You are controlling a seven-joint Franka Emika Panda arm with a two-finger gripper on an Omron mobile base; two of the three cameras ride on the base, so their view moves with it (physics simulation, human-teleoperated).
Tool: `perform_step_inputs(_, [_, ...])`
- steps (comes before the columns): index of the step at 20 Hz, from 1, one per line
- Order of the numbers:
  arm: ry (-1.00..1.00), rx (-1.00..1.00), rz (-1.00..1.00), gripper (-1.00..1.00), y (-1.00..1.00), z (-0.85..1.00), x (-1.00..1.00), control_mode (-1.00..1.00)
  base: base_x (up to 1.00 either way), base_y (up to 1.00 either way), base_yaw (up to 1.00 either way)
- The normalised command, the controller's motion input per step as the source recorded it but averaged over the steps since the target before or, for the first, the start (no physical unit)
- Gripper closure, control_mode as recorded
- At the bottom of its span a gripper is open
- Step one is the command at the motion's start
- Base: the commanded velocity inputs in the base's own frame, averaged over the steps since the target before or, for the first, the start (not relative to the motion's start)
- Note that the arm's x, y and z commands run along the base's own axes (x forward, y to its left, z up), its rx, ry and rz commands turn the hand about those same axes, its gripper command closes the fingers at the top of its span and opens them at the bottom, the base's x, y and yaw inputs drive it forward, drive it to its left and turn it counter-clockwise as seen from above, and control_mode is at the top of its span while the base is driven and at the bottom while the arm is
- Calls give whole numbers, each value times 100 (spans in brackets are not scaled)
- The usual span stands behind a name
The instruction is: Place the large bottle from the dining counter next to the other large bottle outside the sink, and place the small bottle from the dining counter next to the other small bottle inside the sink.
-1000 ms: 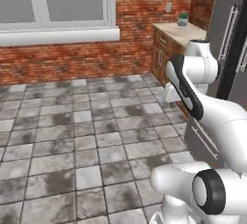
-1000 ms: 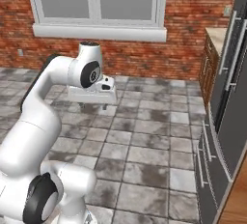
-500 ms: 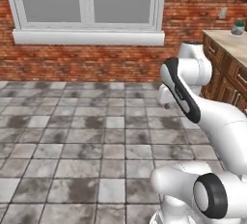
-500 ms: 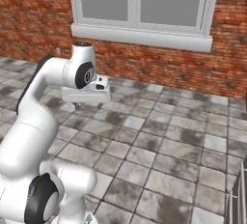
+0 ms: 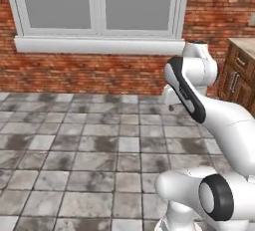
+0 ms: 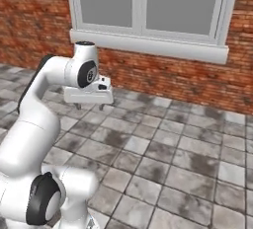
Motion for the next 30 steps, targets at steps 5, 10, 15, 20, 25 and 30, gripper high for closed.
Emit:
perform_step_inputs(5, [0, 0, 0, -100, 0, 0, 0, 100, 97, 44, 59])
perform_step_inputs(10, [0, 0, 0, -100, 0, 0, 0, 100, 88, 27, 75])
perform_step_inputs(15, [0, 0, 0, -100, 0, 0, 0, 100, 82, 19, 79])
perform_step_inputs(20, [0, 0, 0, -100, 0, 0, 0, 100, 78, 12, 83])
perform_step_inputs(25, [0, 0, 0, -100, 0, 0, 0, 100, 85, 9, 81])
perform_step_inputs(30, [0, 0, 0, -100, 0, 0, 0, 100, 100, 0, 58])
